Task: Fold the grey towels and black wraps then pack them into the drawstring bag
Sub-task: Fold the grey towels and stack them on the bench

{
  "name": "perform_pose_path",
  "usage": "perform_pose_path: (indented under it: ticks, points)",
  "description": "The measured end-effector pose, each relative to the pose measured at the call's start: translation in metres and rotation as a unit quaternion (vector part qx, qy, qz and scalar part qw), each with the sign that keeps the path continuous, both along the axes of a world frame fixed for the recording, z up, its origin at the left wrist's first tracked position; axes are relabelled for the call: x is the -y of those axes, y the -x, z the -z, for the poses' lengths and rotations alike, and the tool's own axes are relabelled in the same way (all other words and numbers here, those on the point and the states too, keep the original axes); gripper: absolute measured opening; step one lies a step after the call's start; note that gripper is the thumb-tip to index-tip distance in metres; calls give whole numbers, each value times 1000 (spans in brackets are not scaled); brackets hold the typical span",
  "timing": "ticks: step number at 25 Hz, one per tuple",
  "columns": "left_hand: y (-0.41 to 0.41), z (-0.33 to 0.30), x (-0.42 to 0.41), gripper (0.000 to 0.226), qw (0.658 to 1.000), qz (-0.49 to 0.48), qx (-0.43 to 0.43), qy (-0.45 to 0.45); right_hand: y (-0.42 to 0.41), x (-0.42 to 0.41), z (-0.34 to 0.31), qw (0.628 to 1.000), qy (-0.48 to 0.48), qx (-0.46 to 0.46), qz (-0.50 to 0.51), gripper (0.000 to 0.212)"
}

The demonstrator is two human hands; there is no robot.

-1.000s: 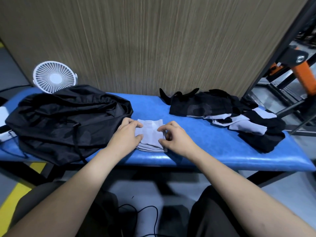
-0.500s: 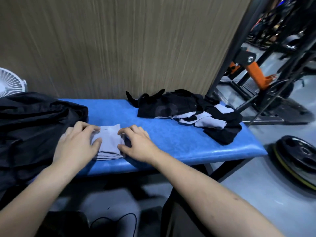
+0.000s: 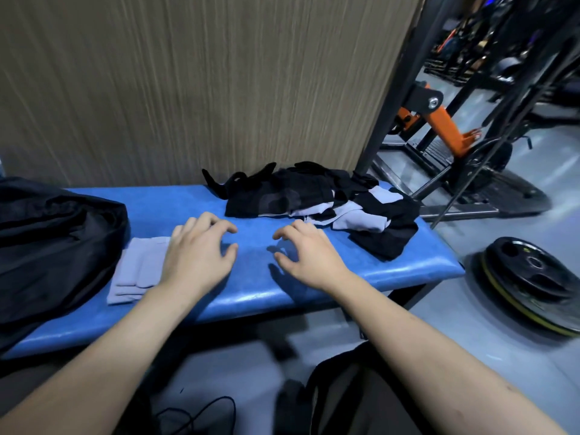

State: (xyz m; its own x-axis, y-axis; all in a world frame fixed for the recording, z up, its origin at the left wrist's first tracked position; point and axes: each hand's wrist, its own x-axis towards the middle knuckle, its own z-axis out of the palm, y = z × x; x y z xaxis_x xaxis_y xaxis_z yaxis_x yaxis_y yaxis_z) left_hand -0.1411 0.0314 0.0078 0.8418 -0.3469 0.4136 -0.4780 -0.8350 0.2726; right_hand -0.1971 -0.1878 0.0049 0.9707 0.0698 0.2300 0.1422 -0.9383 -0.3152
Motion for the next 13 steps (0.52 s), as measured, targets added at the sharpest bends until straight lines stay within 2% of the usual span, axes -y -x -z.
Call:
perform_pose_path:
  ticks: [5, 10, 13]
  points:
    - [12, 12, 75, 28, 997, 76, -1, 4, 31, 66, 3, 996, 21, 37, 83, 45]
    - [20, 19, 134, 28, 992, 123, -16, 24, 54, 120, 6, 988, 6, 61, 143, 31]
    - [18, 22, 160, 30, 989, 142, -30, 32, 61, 140, 8, 983, 5, 72, 169, 37]
